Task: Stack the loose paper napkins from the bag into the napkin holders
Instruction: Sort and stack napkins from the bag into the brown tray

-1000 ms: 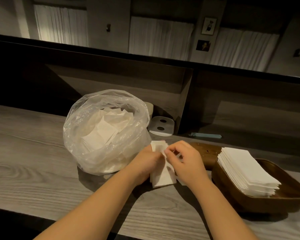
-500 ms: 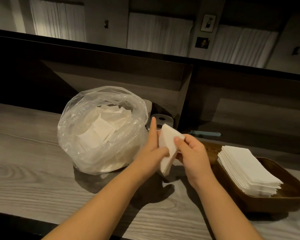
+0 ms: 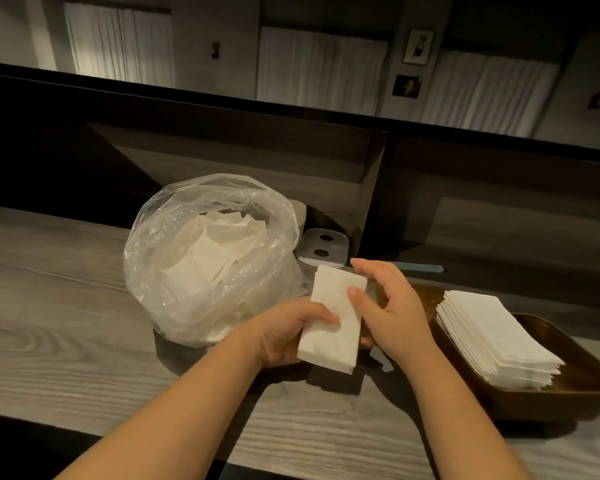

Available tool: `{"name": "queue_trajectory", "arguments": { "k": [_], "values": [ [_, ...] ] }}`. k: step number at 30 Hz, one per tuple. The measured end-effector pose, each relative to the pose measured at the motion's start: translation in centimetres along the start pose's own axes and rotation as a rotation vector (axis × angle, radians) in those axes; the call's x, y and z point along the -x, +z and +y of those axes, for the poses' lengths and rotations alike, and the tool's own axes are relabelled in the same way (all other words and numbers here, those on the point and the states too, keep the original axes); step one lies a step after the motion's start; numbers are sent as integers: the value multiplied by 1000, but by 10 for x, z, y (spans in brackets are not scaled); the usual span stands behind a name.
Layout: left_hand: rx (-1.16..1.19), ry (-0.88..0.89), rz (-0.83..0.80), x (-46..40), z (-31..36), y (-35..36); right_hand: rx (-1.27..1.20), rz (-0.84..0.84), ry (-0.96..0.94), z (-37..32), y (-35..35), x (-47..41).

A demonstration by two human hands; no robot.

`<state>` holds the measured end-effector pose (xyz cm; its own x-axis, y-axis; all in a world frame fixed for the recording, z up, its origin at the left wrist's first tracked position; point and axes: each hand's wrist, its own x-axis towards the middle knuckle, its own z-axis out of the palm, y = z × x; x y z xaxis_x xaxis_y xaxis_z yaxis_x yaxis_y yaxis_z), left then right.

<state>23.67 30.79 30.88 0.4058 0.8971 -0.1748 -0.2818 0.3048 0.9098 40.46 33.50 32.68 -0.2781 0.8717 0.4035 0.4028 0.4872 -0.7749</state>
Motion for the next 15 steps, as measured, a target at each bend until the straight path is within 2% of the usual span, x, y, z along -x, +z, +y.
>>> {"name": "queue_trajectory", "arguments": {
  "k": [2, 6, 15],
  "values": [
    [-59, 4, 50, -1, -1, 1, 106, -14, -80, 1, 2, -2],
    [-68, 38, 94, -2, -1, 3, 228, -85, -103, 5, 2, -3],
    [-70, 72, 60, -3, -1, 3, 213, -158, -75, 4, 2, -2]
  ]
}}
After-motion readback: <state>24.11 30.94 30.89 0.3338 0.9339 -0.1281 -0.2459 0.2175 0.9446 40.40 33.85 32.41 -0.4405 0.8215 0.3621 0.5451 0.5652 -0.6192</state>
